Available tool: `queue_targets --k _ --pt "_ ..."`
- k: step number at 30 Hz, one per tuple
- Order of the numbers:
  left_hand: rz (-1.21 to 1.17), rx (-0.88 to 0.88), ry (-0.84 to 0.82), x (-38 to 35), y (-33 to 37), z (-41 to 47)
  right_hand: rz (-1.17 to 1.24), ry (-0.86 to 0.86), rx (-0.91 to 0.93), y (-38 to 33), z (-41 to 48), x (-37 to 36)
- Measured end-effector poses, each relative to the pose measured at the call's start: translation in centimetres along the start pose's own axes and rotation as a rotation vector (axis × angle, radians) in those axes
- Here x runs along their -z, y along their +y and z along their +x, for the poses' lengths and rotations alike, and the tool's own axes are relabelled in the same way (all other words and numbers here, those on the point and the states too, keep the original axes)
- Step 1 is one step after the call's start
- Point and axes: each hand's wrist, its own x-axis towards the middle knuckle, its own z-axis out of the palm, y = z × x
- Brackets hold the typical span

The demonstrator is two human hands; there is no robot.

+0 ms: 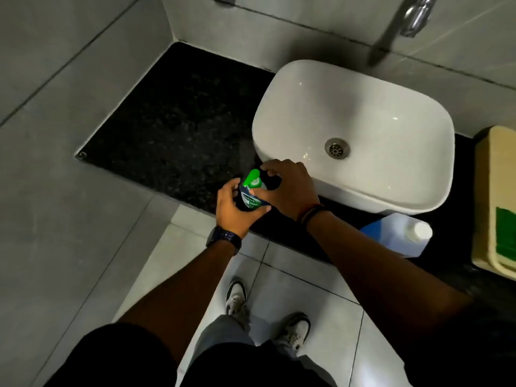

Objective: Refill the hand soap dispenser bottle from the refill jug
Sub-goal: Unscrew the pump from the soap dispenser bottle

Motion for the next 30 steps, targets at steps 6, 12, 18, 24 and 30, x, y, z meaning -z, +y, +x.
queue_targets --k 6,12,18,24,30 --pt "-0.09 0.039 0.006 -1.0 -1.2 1.3 0.006 0.007 -0.019 -0.4 0.8 -1.4" --pt "-0.04 -0.002 0.006 -1.1 -1.3 1.6 0.0 0.065 0.012 -0.3 0.9 -1.4" --pt "0.073 -0.159 0.024 -1.1 1.1 1.2 0.064 0.147 -0.028 -0.3 0.5 0.8" --pt "0.054 -0.221 -0.024 -1.2 4.3 1.0 0.018 0.242 0.025 -0.7 0.0 3.1" --pt "0.104 -0.333 -0.037 -1.2 5.9 0.3 0.064 0.304 0.016 0.1 -0.5 4.5"
